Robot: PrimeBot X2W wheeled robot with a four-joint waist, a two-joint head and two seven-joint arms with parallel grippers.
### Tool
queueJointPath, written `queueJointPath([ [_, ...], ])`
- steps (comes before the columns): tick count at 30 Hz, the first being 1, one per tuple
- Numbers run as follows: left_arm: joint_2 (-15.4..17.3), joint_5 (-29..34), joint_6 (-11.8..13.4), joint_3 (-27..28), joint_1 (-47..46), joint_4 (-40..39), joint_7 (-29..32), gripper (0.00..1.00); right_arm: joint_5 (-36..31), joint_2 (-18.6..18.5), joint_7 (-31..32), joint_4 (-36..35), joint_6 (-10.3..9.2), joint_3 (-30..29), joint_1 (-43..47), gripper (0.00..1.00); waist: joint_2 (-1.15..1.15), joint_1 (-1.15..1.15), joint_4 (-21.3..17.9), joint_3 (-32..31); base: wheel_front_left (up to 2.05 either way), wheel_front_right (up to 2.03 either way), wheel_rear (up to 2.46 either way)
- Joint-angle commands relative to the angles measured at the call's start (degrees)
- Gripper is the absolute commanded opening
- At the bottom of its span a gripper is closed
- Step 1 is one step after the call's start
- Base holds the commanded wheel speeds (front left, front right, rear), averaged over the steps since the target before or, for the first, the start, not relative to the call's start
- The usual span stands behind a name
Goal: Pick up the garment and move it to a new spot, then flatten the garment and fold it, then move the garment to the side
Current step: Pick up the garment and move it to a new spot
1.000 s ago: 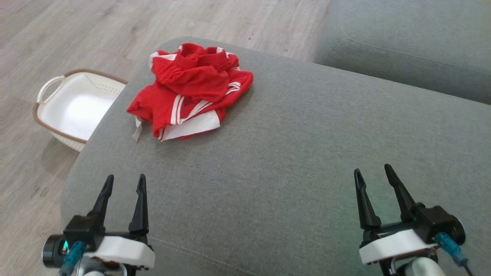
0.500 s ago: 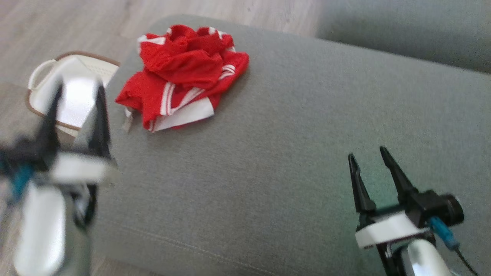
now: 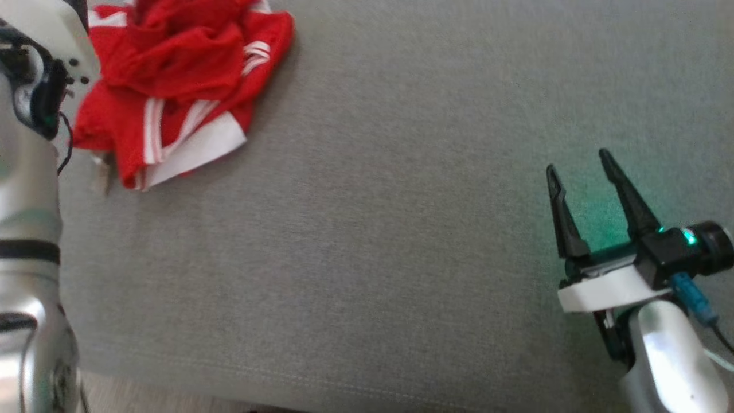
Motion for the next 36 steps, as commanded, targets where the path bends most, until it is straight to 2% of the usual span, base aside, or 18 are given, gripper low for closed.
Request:
queueJointPath([
  [1, 3.7, -1.0, -0.1, 1.1, -3.2, 2.0, 2.1, 1.00, -0.4, -0.5, -0.6, -2.1, 0.44, 1.3, -1.7, 1.00, 0.00, 0.00, -3.1, 3.7, 0.00, 0.00, 0.00],
  [7, 5.6, -1.3, 0.0, 0.9, -6.8, 13.1, 4.6, 1.00, -0.7, -0.4, -0.6, -2.5, 0.44, 1.4, -2.9, 1.00, 0.00, 0.00, -5.7, 6.3, 0.00, 0.00, 0.00],
  [11, 6.5, -0.8, 0.7, 0.3, -7.1, 16.6, 4.0, 1.00, -0.6, -0.2, -0.6, -2.4, 0.44, 1.6, -3.5, 1.00, 0.00, 0.00, -6.6, 6.8, 0.00, 0.00, 0.00],
  [12, 6.8, -0.6, 1.0, 0.1, -7.2, 17.4, 3.5, 0.71, -0.7, -0.1, -0.6, -2.4, 0.44, 1.6, -3.7, 1.00, 0.00, 0.00, -6.9, 6.9, 0.00, 0.00, 0.00],
  [13, 7.0, -0.6, 1.1, 0.1, -7.3, 18.1, 2.7, 0.19, -0.7, 0.0, -0.6, -2.4, 0.44, 1.6, -3.8, 1.00, 0.00, 0.00, -7.2, 6.9, 0.00, 0.00, 0.00],
  [14, 7.2, -0.6, 1.1, -0.1, -7.4, 18.7, 1.9, 0.00, -0.6, 0.1, -0.6, -2.4, 0.44, 1.5, -3.9, 1.00, 0.00, 0.00, -7.4, 6.8, 0.00, 0.00, 0.00],
  [19, 8.2, 0.6, 0.7, -2.0, -9.3, 17.8, -8.2, 0.00, -0.6, 0.6, -0.6, -2.0, 0.44, 1.2, -3.5, 1.00, 0.00, 0.00, -7.8, 5.0, 0.00, 0.00, 0.00],
  [24, 7.2, 3.3, 0.4, -5.9, -13.3, 14.9, -18.6, 0.00, 0.1, 1.6, -0.6, -1.5, 0.44, 1.0, -2.5, 1.00, 0.00, 0.00, -8.0, 0.5, 0.00, 0.00, 0.00],
  [30, 5.0, 5.0, -0.4, -11.2, -17.0, 9.3, -21.7, 0.00, 1.2, 3.5, -0.6, -1.2, 0.44, 1.7, -1.0, 1.00, 0.00, 0.00, -10.4, -5.7, 0.00, 0.00, 0.00],
  [36, 2.9, 2.4, -0.6, -19.8, -16.7, -0.1, -21.9, 0.00, 2.3, 4.5, -0.6, -0.9, 0.44, 2.3, 0.9, 1.00, 0.00, 0.00, -15.8, -10.7, 0.00, 0.00, 0.00],
])
